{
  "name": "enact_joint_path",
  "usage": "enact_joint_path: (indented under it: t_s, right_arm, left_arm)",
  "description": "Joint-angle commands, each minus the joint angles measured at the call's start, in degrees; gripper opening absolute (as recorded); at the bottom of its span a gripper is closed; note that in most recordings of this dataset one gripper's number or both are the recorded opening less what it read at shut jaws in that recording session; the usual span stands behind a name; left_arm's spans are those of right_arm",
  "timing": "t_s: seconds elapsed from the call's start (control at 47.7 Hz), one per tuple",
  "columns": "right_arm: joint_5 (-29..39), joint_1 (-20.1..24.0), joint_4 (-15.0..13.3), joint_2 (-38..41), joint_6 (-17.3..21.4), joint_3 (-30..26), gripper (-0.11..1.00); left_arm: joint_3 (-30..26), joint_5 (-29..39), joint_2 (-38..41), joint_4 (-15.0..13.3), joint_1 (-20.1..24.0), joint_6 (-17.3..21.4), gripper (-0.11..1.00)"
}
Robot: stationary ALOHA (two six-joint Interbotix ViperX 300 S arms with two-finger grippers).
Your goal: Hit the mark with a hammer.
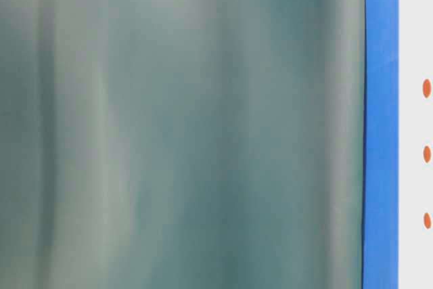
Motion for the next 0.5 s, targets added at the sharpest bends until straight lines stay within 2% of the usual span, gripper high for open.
enact_joint_path:
  t_s: [0.0, 0.483]
  right_arm:
    - [-0.2, 0.0, 0.1, -0.1, 0.1, -0.5, 0.8]
    - [-0.1, 0.4, 0.2, 0.1, 0.1, -0.4, 0.8]
  left_arm:
    - [-0.6, -0.4, 0.4, -0.1, 0.1, 0.0, 0.85]
    - [-0.6, -0.4, 0.3, -0.1, 0.1, -0.1, 0.85]
